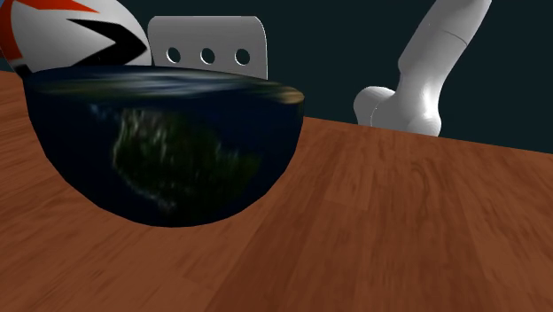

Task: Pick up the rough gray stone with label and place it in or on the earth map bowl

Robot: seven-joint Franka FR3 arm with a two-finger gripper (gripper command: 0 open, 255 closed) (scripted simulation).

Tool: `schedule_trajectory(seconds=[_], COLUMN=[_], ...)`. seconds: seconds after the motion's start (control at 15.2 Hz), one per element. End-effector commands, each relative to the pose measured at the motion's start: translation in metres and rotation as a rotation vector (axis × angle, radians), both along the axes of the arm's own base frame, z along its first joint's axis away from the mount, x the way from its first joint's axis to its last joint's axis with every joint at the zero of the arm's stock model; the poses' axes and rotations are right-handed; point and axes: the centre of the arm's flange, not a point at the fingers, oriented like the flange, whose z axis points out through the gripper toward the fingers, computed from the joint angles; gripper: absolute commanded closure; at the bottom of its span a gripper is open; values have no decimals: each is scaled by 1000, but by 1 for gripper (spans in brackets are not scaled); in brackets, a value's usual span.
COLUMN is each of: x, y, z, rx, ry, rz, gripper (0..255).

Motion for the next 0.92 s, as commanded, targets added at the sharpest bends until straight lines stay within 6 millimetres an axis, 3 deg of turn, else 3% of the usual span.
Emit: schedule_trajectory(seconds=[0.0,0.13,0.86], x=[1,1,41], y=[1,1,140], z=[10,19,19], rx=[0,0,0], ry=[0,0,0], rz=[0,0,0], gripper=[255,255,255])
